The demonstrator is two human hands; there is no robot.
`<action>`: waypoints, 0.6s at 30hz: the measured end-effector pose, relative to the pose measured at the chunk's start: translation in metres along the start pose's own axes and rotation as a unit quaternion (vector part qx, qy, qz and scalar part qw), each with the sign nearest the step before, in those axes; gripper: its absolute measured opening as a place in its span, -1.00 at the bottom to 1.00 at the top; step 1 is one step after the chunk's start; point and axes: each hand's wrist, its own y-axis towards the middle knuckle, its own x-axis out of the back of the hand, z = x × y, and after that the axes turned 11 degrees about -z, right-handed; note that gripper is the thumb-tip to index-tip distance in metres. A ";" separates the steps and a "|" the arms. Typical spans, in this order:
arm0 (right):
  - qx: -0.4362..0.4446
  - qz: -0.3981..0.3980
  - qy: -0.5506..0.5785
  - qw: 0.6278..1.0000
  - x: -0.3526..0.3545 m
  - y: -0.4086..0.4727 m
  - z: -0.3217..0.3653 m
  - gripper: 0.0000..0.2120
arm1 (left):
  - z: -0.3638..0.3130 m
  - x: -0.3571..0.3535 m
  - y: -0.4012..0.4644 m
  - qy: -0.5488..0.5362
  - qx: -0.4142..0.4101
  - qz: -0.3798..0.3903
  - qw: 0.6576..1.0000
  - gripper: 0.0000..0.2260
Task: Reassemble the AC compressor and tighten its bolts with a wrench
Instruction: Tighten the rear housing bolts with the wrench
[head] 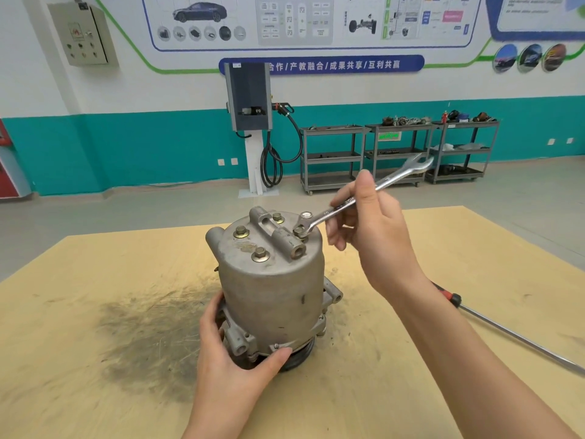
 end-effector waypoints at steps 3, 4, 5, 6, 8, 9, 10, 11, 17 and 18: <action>-0.069 0.010 0.037 0.997 0.001 0.003 -0.005 -0.57 | 0.001 -0.001 0.001 -0.004 -0.002 -0.002 1.000 -0.06; -0.069 0.010 0.037 0.997 0.001 0.003 -0.006 -0.57 | 0.001 -0.001 0.001 -0.006 -0.002 -0.002 1.000 -0.06; -0.051 0.007 0.029 0.998 0.000 0.002 -0.007 -0.57 | 0.002 0.000 0.001 -0.008 -0.004 -0.001 1.000 -0.05; -0.016 0.002 0.016 1.000 -0.001 0.000 -0.008 -0.56 | 0.003 0.000 0.000 -0.007 -0.007 -0.001 1.000 -0.03; 0.098 -0.010 -0.023 0.995 -0.003 -0.005 -0.009 -0.58 | 0.004 -0.001 0.000 -0.006 -0.010 -0.005 1.000 0.02; 0.175 -0.011 -0.051 0.983 -0.004 -0.008 -0.008 -0.63 | 0.005 0.000 0.000 -0.008 -0.011 -0.006 1.000 0.01; 0.251 -0.003 -0.077 0.965 -0.005 -0.010 -0.007 -0.68 | 0.005 0.000 0.000 -0.009 -0.011 -0.006 1.000 0.00; 0.316 0.013 -0.103 0.943 -0.006 -0.013 -0.006 -0.70 | 0.006 0.000 0.000 -0.010 -0.011 -0.004 1.000 -0.01; 0.340 -0.016 -0.125 0.932 -0.007 -0.016 -0.001 -0.66 | 0.005 0.001 0.000 -0.010 -0.010 -0.002 1.000 -0.01; 0.297 -0.032 -0.101 0.949 -0.006 -0.015 -0.001 -0.68 | 0.005 0.000 0.000 -0.008 -0.010 -0.002 1.000 -0.01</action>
